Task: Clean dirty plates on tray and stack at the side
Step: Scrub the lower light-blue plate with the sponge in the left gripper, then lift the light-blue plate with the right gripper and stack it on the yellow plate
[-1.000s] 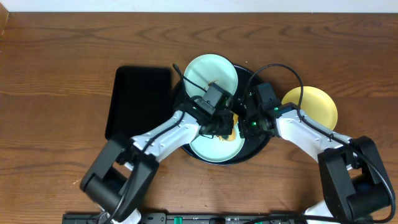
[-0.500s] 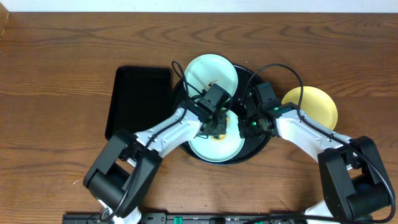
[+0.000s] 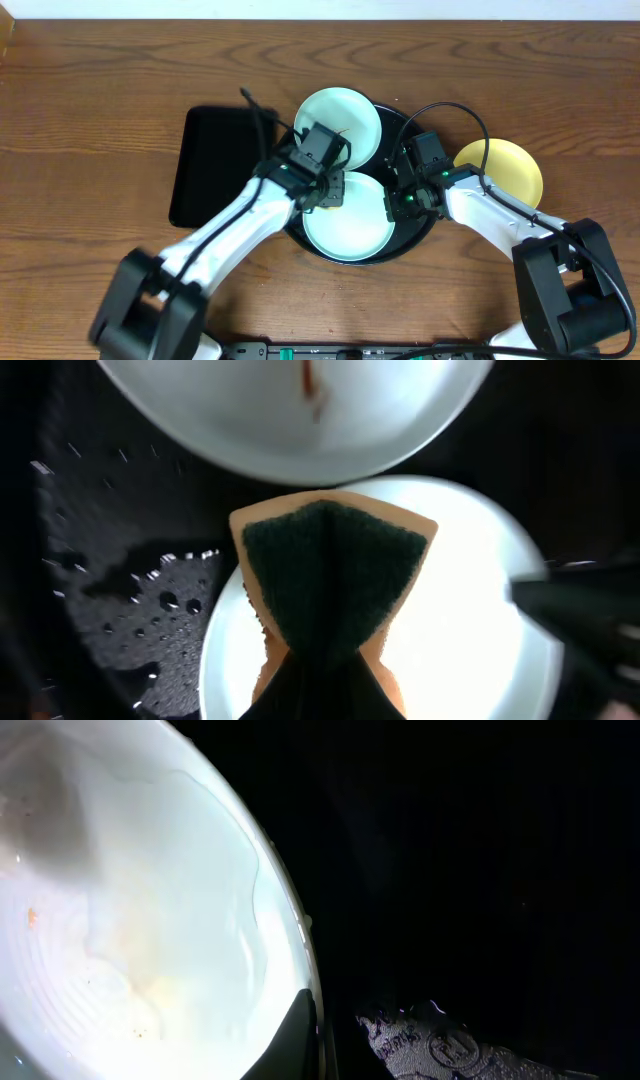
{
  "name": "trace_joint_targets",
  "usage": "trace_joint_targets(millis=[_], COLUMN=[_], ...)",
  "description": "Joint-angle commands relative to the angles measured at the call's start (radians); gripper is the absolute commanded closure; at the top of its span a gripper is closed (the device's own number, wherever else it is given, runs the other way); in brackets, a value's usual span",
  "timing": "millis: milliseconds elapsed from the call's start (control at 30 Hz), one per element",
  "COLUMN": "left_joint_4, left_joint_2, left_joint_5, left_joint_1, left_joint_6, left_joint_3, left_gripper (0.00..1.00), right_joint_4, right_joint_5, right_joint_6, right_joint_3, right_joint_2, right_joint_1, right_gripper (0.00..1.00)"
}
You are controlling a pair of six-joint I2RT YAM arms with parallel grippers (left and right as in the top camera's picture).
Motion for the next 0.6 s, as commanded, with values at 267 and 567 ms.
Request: trace_joint_targets(millis=[267, 567], left_joint_4=[-0.05, -0.057], left_joint_2=[-0.095, -0.095], left_joint_5=[-0.027, -0.026], left_joint_1=[0.103, 0.204], left_joint_6=[0.039, 0.038], left_joint_3=[0.0, 0.0], left_gripper=[0.92, 0.92], right_joint_4=[-0.024, 0.009], right_joint_5=[0.286, 0.503], right_joint_6=[-0.061, -0.273], right_joint_3=[-0.015, -0.015], right_joint_2=[-0.173, -0.317], right_joint_1=[-0.014, 0.02], right_gripper=[0.99, 0.99])
